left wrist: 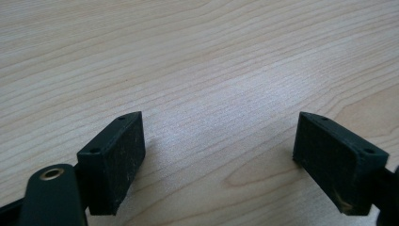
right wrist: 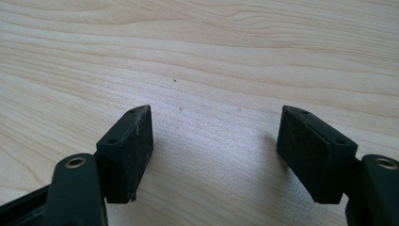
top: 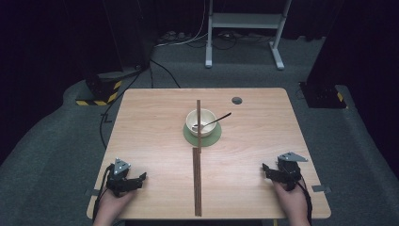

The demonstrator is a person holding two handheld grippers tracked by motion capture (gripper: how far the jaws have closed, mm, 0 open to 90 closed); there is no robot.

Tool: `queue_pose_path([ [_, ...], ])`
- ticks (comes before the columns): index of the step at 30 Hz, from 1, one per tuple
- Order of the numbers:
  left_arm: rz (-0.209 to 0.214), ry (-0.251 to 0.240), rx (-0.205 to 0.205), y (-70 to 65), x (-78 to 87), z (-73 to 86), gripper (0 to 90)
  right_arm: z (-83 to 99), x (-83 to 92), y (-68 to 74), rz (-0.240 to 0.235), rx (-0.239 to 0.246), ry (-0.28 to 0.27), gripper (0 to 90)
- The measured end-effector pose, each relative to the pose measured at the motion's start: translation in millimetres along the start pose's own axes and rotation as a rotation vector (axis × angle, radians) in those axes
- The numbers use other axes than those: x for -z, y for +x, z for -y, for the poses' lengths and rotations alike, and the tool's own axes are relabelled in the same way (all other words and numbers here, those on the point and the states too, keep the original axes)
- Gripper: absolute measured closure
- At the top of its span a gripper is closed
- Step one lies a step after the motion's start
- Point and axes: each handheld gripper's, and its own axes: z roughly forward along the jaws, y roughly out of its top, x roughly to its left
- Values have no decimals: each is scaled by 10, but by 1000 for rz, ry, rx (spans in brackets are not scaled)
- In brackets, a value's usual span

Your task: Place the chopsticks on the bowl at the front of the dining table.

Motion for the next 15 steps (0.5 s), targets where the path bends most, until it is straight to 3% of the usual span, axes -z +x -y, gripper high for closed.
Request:
queue_pose_path([
  [15, 1, 0, -3, 2, 0, -1, 172, 0, 0, 1, -2, 3, 0, 278],
])
